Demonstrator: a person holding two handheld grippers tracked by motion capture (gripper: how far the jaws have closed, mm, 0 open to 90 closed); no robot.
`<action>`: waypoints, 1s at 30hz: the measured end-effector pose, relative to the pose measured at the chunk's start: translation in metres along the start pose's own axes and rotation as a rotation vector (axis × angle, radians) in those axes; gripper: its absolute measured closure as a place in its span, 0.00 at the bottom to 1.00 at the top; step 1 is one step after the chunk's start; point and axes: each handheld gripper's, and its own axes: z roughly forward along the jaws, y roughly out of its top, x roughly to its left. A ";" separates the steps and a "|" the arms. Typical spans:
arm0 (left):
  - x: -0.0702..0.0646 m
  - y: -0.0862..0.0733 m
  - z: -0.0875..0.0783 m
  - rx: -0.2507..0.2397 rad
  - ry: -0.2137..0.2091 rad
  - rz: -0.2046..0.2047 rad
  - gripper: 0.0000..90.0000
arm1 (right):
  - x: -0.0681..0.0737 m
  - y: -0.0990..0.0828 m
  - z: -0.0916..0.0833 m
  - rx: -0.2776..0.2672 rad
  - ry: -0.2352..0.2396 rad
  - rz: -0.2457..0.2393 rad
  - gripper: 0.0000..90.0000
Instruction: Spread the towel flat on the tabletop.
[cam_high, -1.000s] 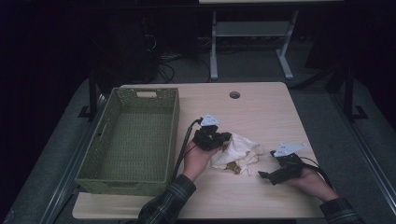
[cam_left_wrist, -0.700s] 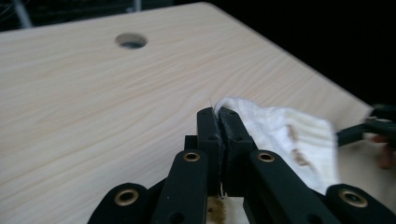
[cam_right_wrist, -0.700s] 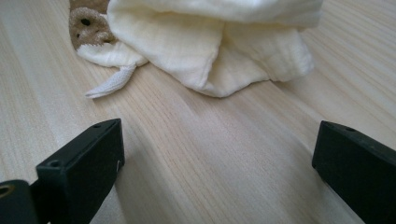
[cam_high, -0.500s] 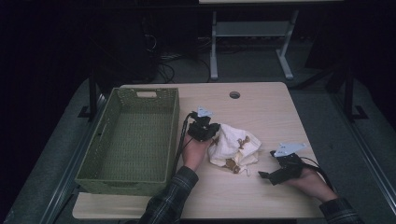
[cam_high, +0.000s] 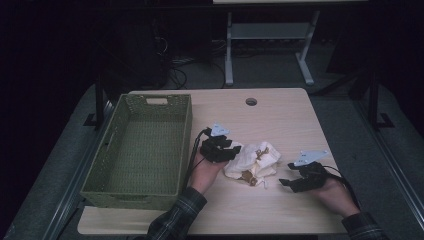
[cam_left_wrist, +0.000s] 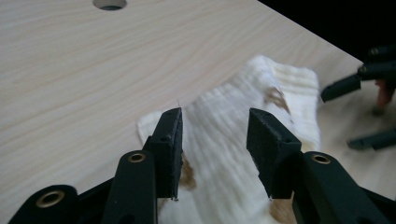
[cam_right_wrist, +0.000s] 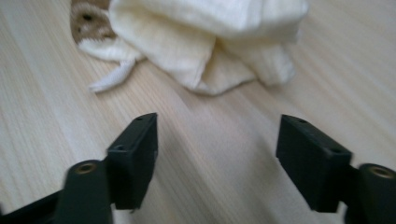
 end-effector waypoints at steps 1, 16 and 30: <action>-0.002 -0.002 -0.001 0.000 -0.009 -0.001 0.60 | 0.001 0.002 -0.002 -0.017 0.004 0.008 0.41; -0.017 -0.041 -0.004 0.095 -0.018 0.076 0.56 | 0.005 0.028 0.012 -0.062 0.059 0.016 0.64; -0.014 -0.047 0.014 0.157 -0.012 0.142 0.70 | 0.005 0.027 0.025 0.014 0.093 0.037 0.89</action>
